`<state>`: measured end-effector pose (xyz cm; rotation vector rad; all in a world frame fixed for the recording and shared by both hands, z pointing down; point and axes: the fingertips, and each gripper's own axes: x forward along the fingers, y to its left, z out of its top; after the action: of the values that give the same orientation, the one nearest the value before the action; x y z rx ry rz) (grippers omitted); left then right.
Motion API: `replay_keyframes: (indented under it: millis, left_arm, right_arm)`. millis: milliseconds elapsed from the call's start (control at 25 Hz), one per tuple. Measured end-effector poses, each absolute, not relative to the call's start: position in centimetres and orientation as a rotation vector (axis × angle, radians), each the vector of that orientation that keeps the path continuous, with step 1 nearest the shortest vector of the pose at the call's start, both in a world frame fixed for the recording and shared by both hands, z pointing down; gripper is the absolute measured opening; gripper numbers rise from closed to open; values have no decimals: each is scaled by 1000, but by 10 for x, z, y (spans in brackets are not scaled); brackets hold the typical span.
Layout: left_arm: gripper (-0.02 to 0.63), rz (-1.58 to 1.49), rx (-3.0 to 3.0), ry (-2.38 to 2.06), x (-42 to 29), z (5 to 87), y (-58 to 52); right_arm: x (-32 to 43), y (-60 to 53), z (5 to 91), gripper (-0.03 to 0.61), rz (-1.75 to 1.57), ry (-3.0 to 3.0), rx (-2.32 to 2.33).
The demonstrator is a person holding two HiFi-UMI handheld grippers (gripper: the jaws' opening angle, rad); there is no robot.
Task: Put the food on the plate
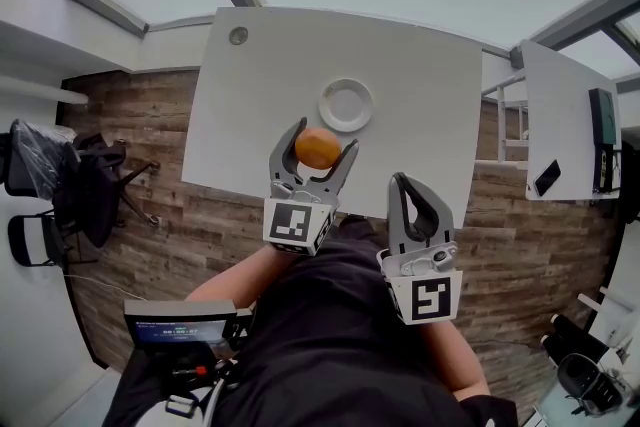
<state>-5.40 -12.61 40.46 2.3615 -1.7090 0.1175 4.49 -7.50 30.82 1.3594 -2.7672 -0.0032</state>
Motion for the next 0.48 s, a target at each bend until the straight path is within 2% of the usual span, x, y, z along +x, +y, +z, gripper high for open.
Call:
replay_keyframes:
  millis: [480]
  left_arm:
    - [373,194,2327,-1689,-63,442,-150]
  right_arm:
    - [29,-86,310,8,-39,-2757,1311]
